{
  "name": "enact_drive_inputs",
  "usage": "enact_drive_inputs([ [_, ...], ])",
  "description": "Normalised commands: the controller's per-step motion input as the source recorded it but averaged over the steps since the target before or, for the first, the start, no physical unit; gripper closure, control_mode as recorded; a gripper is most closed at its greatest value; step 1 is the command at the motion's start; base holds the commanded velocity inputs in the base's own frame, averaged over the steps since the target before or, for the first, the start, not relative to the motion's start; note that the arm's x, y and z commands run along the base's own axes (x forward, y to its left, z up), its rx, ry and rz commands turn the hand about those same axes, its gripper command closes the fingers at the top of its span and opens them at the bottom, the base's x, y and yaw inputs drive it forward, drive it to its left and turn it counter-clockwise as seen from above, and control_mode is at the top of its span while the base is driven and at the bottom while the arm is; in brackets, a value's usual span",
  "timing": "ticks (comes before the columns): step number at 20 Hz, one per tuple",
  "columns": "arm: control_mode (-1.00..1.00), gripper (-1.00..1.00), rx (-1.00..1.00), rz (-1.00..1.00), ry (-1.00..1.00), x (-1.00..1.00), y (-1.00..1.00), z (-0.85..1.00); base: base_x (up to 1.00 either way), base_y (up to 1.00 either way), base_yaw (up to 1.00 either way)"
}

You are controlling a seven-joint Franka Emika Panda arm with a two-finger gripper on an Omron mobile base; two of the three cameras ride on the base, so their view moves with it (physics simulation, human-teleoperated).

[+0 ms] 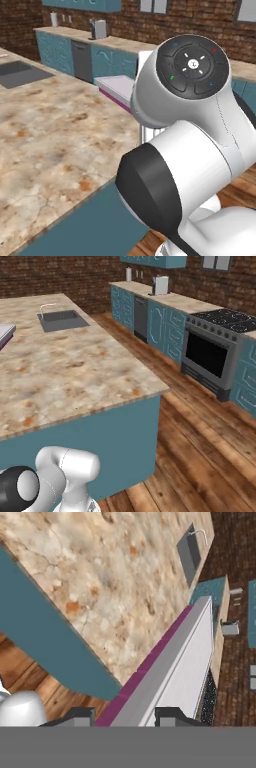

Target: Open the freezer door, pick up the ice cube tray from the freezer, and place it on the dining counter.

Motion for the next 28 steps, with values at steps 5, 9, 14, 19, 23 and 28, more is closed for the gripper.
enact_drive_inputs([
  [5, 1.0, 1.0, 0.0, 0.0, 0.0, 0.0, 0.0, 0.0, -0.02, 0.0, 0.33],
  [9, 1.0, 1.0, 0.0, 0.0, 0.0, 0.0, 0.0, 0.0, -0.1, 0.32, 0.33],
  [14, 1.0, 1.0, 0.0, 0.0, 0.0, 0.0, 0.0, 0.0, -0.03, 0.48, 0.3],
  [19, 1.0, 1.0, 0.0, 0.0, 0.0, 0.0, 0.0, 0.0, 0.0, 0.31, 0.23],
  [23, 1.0, 1.0, 0.0, 0.0, 0.0, 0.0, 0.0, 0.0, 0.0, 0.48, 0.19],
  [28, 1.0, 1.0, 0.0, 0.0, 0.0, 0.0, 0.0, 0.0, 0.0, 0.53, 0.23],
])
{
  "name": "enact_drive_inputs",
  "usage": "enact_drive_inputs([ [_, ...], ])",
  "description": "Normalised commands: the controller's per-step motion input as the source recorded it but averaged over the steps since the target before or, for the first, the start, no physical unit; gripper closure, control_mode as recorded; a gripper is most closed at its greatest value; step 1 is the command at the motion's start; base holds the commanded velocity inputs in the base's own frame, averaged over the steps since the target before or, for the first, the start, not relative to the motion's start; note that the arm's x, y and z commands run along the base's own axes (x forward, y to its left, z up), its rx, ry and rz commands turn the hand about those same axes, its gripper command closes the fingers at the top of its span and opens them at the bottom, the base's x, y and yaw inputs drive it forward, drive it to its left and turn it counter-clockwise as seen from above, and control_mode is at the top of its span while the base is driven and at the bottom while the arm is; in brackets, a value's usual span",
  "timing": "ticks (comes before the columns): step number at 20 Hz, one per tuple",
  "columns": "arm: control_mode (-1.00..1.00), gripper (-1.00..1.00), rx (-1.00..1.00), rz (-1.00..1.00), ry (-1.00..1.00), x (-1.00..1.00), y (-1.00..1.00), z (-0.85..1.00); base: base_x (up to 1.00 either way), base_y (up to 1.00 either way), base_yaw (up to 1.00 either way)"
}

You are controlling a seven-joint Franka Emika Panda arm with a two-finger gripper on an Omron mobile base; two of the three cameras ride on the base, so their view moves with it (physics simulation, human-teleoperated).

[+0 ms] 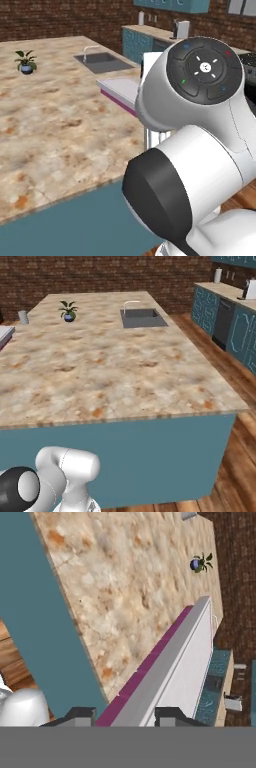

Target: Open the freezer door, pick up the ice cube tray from the freezer, and place it on the dining counter.

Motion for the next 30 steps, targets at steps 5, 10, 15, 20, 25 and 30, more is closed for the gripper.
enact_drive_inputs([
  [5, 1.0, 1.0, 0.0, 0.0, 0.0, 0.0, 0.0, 0.0, 0.0, 0.4, 0.29],
  [10, 1.0, 1.0, 0.0, 0.0, 0.0, 0.0, 0.0, 0.0, 0.05, 0.51, 0.2],
  [15, 1.0, 1.0, 0.0, 0.0, 0.0, 0.0, 0.0, 0.0, 0.17, 0.66, 0.14],
  [20, 1.0, 1.0, 0.0, 0.0, 0.0, 0.0, 0.0, 0.0, 0.21, 0.66, 0.15],
  [25, 1.0, 1.0, 0.0, 0.0, 0.0, 0.0, 0.0, 0.0, 0.47, 0.51, 0.16],
  [30, 1.0, 1.0, 0.0, 0.0, 0.0, 0.0, 0.0, 0.0, 0.52, 0.39, 0.15],
])
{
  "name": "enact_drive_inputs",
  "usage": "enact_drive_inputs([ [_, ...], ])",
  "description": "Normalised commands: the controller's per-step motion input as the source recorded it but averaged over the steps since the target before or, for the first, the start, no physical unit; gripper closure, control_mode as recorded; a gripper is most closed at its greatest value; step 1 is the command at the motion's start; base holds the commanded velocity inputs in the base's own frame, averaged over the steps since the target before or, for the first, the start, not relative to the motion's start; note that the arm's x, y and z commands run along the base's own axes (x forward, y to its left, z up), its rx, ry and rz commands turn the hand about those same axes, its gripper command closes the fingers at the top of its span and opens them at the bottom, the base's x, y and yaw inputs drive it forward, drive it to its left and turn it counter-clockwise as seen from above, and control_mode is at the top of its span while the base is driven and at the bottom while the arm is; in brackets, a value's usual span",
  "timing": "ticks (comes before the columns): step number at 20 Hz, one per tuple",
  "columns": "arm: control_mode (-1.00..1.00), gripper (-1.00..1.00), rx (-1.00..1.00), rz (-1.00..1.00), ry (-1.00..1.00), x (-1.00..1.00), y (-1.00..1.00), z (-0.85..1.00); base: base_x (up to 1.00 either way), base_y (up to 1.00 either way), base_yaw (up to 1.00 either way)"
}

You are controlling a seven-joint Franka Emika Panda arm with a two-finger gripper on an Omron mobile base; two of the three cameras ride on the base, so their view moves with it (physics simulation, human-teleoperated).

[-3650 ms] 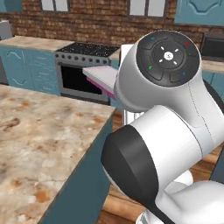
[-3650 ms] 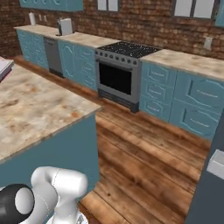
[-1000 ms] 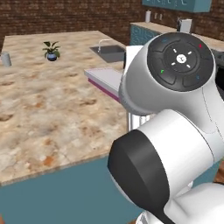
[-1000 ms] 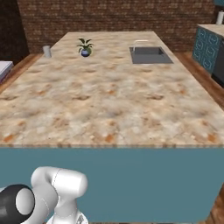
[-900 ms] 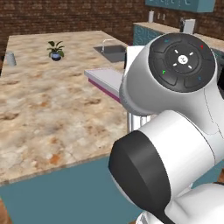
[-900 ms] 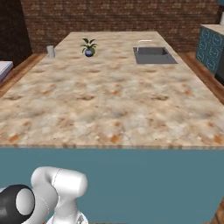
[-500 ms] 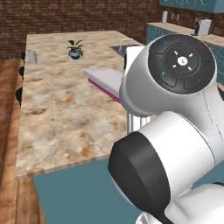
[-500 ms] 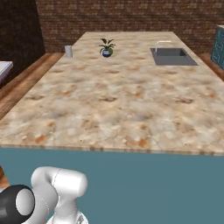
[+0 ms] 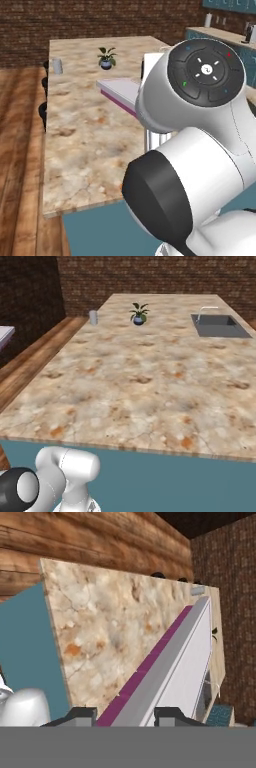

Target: Open the freezer door, pick up the ice cube tray from the freezer, and place it on the dining counter.

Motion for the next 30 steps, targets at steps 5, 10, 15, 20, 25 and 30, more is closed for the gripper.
enact_drive_inputs([
  [5, 1.0, 1.0, 0.0, 0.0, 0.0, 0.0, 0.0, 0.0, 0.46, 0.34, 0.14],
  [10, -1.0, 1.0, 0.0, 0.01, 0.0, 0.44, 0.0, -0.16, 0.1, 0.01, 0.01],
  [15, -1.0, 1.0, -0.03, -0.07, 0.01, 0.95, -0.15, -0.51, 0.0, 0.0, 0.0],
  [20, -1.0, 1.0, -0.01, -0.16, 0.09, 0.95, -0.2, -0.74, 0.0, 0.0, 0.0],
  [25, -1.0, 1.0, 0.05, -0.06, 0.13, 0.46, -0.2, -0.72, 0.0, 0.0, 0.0],
  [30, -1.0, 1.0, 0.1, 0.0, 0.06, 0.38, -0.07, -0.56, 0.0, 0.0, 0.0],
])
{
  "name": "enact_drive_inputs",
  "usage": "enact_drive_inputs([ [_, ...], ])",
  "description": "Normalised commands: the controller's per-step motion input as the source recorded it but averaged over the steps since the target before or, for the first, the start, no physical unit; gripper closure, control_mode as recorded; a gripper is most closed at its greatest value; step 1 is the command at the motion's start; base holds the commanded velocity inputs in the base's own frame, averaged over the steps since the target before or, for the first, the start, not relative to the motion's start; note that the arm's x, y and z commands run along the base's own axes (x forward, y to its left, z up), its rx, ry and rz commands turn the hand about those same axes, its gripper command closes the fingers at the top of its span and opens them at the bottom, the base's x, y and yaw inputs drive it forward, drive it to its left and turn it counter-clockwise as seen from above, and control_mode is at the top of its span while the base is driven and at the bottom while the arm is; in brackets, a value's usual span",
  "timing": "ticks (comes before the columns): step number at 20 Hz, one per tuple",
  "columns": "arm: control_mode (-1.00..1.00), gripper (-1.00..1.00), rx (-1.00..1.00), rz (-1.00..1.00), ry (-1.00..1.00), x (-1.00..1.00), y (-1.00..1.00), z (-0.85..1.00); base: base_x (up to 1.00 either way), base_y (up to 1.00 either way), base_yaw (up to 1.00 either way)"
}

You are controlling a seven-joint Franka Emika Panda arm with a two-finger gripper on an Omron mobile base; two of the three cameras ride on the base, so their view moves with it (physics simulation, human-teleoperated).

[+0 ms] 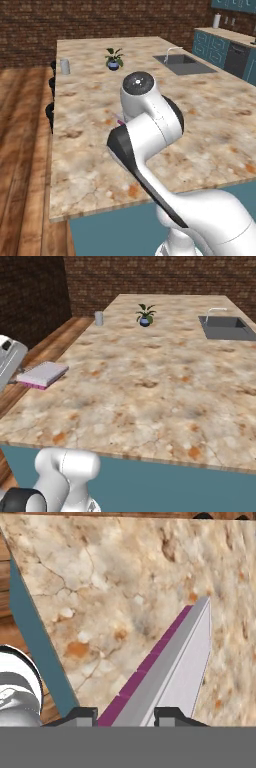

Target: Open the freezer door, pick up the ice cube tray from the freezer, and place it on the dining counter.

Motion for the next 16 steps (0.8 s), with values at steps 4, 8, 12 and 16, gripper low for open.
enact_drive_inputs([
  [4, -1.0, 1.0, 0.04, 0.0, 0.03, 0.3, 0.0, -0.6, 0.0, 0.0, 0.0],
  [8, -1.0, 1.0, 0.03, -0.02, 0.03, 0.17, 0.03, -0.64, 0.0, 0.0, 0.0],
  [12, -1.0, 1.0, 0.02, -0.01, 0.04, 0.17, 0.05, -0.77, 0.0, 0.0, 0.0],
  [16, -1.0, 1.0, 0.01, -0.01, 0.04, 0.27, 0.02, -0.7, 0.0, 0.0, 0.0],
])
